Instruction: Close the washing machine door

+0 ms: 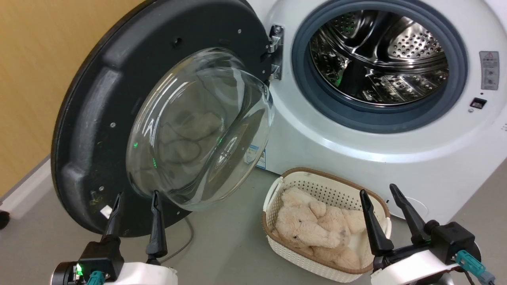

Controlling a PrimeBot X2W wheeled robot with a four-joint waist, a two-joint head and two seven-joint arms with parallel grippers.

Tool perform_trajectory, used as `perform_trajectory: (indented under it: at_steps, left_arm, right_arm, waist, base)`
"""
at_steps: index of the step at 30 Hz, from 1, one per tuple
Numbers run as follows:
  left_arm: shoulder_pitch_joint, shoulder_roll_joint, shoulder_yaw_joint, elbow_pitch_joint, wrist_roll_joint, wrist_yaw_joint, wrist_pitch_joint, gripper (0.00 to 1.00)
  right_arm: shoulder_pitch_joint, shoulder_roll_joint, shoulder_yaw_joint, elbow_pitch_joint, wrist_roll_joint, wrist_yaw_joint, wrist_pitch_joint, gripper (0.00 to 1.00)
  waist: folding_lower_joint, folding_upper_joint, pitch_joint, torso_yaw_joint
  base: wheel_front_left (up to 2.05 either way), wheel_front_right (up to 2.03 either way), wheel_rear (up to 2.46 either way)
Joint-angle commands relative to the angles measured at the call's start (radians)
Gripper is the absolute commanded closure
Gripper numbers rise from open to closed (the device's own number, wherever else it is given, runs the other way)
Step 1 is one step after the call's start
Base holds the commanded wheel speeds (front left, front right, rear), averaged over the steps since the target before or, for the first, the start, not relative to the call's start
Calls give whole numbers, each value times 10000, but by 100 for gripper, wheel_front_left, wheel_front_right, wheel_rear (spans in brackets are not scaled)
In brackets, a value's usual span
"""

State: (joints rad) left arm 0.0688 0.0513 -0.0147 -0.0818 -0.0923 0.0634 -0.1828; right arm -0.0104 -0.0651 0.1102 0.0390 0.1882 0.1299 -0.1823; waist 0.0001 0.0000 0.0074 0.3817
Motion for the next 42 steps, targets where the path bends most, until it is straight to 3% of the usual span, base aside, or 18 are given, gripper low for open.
perform_trajectory:
  at_steps: [1,30,41,42]
  left_arm:
    - [169,-7,21,-75,-63,77,-104,0]
    - [358,-11,-156,-209,-371,315,-773,0]
    - [314,-11,-140,-308,-451,343,-789,0]
    - [277,-11,-100,-382,-545,339,-789,37]
  right_arm:
    - [-166,-73,70,53,94,6,-112,0]
    - [-74,-159,342,211,629,8,-779,0]
    - [-44,-210,336,171,632,8,-795,0]
    - [-46,-214,329,166,630,8,-795,0]
  waist:
    - [-1,0,-9,82]
    - [-1,0,-45,1394]
    - [-1,0,59,1440]
    - [-1,0,74,1441]
  base:
    - [0,0,0]
    - [0,0,0]
    - [0,0,0]
    - [0,0,0]
